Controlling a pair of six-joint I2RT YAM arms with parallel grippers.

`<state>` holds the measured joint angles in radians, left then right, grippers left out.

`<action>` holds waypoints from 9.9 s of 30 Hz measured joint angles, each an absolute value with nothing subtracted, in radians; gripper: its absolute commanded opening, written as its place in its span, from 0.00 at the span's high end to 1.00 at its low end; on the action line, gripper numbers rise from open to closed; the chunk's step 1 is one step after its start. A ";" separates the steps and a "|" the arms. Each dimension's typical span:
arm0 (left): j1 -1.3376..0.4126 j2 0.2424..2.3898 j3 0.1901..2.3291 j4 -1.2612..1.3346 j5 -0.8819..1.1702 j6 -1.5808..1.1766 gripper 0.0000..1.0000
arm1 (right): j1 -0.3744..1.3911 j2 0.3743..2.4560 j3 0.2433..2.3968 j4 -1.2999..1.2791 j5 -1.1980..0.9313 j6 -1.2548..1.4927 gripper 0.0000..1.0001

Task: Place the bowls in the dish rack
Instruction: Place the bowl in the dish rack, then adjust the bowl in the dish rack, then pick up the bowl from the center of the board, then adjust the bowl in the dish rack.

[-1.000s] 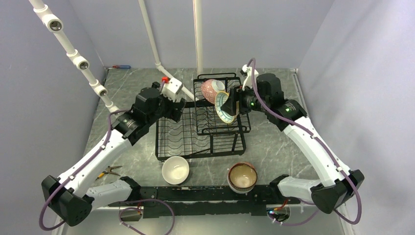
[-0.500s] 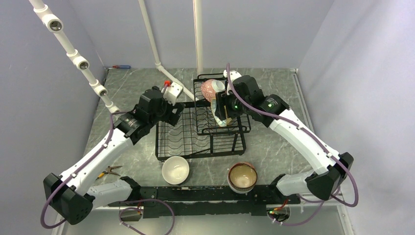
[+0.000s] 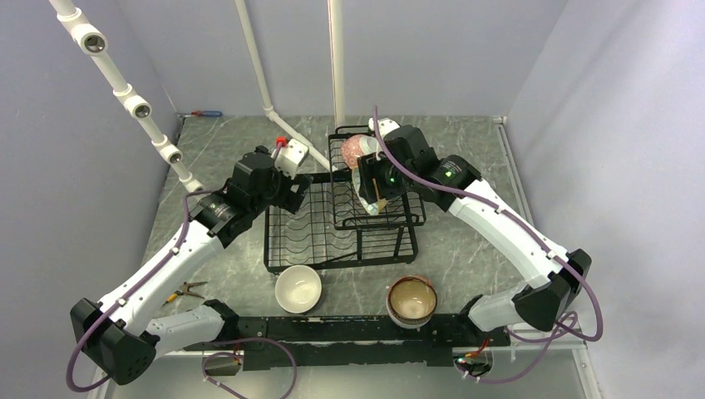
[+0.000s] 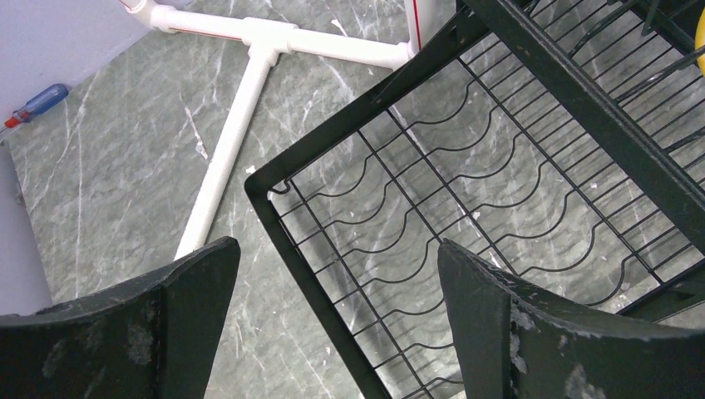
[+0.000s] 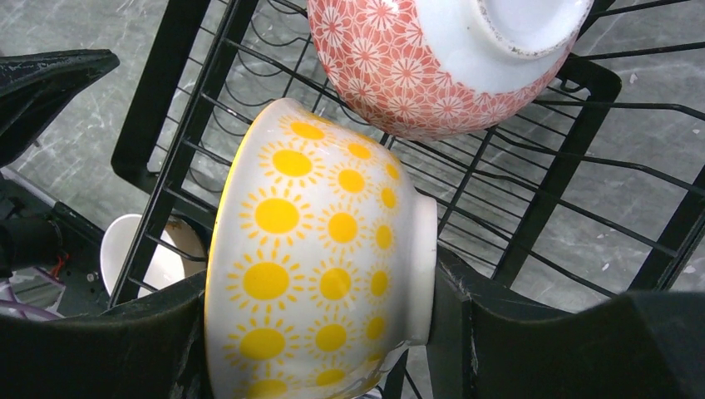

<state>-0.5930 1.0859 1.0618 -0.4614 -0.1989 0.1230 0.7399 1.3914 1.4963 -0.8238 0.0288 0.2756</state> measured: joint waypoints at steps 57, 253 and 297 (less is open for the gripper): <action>-0.593 1.069 1.062 -0.472 -0.208 0.097 0.06 | 0.632 1.242 1.398 -0.511 -0.352 0.297 0.01; -0.723 1.002 0.760 -0.771 0.547 1.068 0.97 | 0.380 1.176 1.135 -0.241 -0.301 0.280 0.01; -0.726 1.016 1.182 -0.226 0.164 0.221 0.97 | 0.378 1.028 1.080 0.110 -0.747 0.419 0.01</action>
<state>-0.7261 1.0164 1.1824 -0.2264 0.1642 0.2214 0.3782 1.0283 1.0798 0.1104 -0.7467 0.4194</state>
